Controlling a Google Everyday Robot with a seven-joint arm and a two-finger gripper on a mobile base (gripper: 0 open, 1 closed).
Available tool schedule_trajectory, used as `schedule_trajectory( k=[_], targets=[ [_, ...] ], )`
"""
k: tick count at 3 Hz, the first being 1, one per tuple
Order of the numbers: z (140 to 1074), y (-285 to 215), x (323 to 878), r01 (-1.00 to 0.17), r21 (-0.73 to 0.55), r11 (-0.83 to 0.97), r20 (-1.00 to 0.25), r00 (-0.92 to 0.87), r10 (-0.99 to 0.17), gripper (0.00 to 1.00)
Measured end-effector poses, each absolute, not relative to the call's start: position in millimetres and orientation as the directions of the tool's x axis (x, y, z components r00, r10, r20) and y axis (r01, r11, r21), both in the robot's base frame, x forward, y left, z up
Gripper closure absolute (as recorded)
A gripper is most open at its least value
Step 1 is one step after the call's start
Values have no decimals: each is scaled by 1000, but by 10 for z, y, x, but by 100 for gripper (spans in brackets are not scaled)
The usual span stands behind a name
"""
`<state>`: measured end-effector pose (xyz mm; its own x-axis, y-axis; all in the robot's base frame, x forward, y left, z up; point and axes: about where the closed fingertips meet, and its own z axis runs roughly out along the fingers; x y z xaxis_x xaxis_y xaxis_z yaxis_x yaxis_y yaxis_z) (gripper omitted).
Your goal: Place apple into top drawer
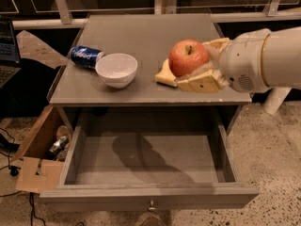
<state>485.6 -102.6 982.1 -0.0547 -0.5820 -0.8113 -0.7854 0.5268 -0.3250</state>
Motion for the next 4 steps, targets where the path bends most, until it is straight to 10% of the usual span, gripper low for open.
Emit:
schedule_trajectory(
  k=[4],
  targets=[
    [7904,-1386,4457,-715,-79,695,-729,-434,-529,100]
  ],
)
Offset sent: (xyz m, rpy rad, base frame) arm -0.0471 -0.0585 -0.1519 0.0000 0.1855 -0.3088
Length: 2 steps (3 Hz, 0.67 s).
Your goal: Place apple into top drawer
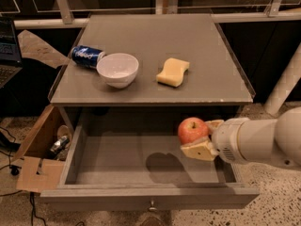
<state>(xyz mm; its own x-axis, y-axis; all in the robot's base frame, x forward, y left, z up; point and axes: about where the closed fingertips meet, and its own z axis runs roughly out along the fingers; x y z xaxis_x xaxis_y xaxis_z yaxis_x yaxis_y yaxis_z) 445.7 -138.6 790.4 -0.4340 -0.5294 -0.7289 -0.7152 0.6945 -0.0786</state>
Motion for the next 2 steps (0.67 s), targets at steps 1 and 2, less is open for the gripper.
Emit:
schedule_trajectory(
  k=[1,2],
  targets=[
    [7518,-1218,4518,-751,-13,660,-684,-475,-554,100],
    [7298,-1114,4610,-790,1,613,-629,-477,-614,100]
  ],
)
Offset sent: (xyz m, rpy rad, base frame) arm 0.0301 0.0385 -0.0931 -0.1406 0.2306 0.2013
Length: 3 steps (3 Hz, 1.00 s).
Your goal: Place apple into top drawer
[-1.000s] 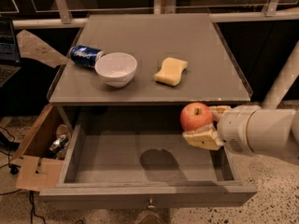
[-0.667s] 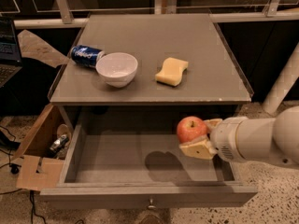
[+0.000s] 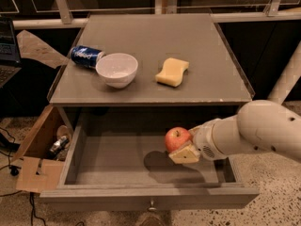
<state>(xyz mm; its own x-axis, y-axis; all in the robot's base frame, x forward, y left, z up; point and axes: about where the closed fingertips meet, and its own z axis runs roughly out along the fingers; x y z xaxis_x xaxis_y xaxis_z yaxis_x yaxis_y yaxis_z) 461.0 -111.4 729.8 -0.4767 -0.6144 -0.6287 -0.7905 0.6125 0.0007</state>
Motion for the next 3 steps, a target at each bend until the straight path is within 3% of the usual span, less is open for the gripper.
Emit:
schedule_trajectory(
  k=[3],
  targets=[
    [6850,-1258,4638,-777,4,629,-479,-553,-681,100]
  ],
)
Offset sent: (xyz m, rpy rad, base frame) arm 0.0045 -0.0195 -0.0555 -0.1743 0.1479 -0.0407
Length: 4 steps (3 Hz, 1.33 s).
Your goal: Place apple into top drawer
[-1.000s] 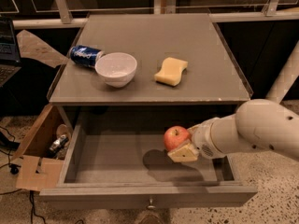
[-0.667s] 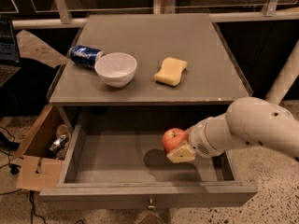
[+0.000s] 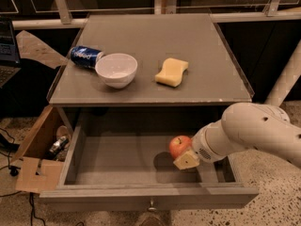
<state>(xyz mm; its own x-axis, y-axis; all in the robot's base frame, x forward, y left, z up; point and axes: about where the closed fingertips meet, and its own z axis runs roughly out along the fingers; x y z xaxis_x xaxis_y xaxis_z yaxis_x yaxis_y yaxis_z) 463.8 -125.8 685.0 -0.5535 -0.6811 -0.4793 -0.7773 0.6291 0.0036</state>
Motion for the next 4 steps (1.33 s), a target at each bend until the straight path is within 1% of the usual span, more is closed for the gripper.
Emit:
schedule_trajectory(
  k=[1,2,4],
  targets=[
    [6849,-1263,4639,-775,3,632,-478,-556,-680,100],
    [6839,-1218,4617,-762,-24,647,-451,-569,-688,100],
    [6517,-1275,4769,-730,-160,664,-318,-599,-735,100]
  ],
)
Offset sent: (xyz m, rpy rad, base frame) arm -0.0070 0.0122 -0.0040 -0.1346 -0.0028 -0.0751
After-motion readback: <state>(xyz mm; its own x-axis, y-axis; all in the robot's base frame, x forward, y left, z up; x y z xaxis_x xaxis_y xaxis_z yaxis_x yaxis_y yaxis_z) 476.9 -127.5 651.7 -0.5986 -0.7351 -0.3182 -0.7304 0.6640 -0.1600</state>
